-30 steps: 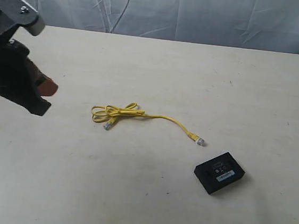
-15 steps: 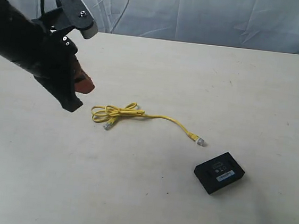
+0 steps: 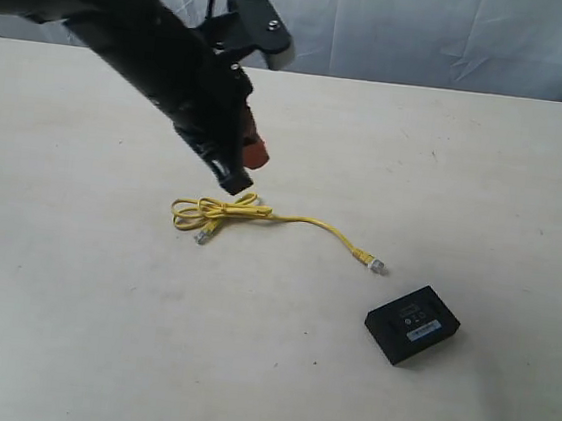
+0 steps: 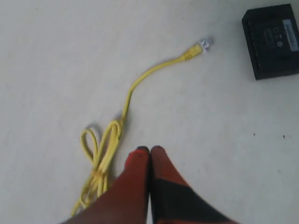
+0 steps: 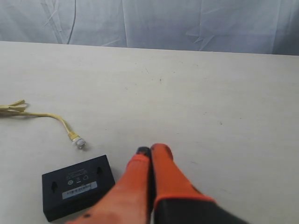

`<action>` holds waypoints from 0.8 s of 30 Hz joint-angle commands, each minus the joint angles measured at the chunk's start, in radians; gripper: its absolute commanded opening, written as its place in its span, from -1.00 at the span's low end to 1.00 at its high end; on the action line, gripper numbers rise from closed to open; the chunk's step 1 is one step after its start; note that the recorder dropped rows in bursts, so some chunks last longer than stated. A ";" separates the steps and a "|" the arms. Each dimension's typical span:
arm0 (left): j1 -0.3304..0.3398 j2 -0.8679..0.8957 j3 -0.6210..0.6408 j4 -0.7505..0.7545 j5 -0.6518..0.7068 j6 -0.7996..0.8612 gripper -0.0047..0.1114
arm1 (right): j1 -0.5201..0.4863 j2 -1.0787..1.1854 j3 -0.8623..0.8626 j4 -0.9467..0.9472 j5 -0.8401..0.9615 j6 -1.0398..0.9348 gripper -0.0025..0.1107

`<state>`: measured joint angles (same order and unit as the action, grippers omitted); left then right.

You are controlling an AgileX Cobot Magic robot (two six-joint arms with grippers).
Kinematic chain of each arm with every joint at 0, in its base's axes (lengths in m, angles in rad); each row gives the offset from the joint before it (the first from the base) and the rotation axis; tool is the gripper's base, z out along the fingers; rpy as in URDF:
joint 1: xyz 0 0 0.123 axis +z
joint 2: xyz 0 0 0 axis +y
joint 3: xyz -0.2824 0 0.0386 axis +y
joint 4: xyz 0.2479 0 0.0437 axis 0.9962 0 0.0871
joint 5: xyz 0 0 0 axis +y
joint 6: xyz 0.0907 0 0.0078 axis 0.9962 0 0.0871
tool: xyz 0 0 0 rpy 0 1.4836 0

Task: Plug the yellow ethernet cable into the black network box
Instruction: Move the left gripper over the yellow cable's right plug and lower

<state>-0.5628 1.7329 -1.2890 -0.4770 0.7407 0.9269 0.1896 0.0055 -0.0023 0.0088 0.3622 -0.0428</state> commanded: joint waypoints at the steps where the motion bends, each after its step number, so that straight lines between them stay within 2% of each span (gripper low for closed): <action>1: -0.059 0.169 -0.199 0.045 0.148 0.087 -0.92 | -0.003 -0.006 0.002 -0.001 -0.010 -0.001 -0.97; 4: -0.096 0.262 -0.336 0.134 0.255 0.140 -0.92 | -0.003 -0.006 0.002 -0.001 -0.010 -0.001 -0.97; 7: -0.123 0.313 -0.404 0.234 0.309 0.148 -0.92 | -0.003 -0.006 0.002 -0.001 -0.010 -0.001 -0.97; 20: -0.131 0.345 -0.414 0.237 0.317 0.158 -0.92 | -0.003 -0.006 0.002 0.001 -0.010 -0.001 -0.97; 24: -0.158 0.345 -0.414 0.215 0.285 0.310 -0.92 | -0.003 -0.006 0.002 0.001 -0.010 -0.001 -0.97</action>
<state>-0.6952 2.0788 -1.6980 -0.2360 1.0493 1.1414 0.1896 0.0055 -0.0023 0.0088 0.3622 -0.0428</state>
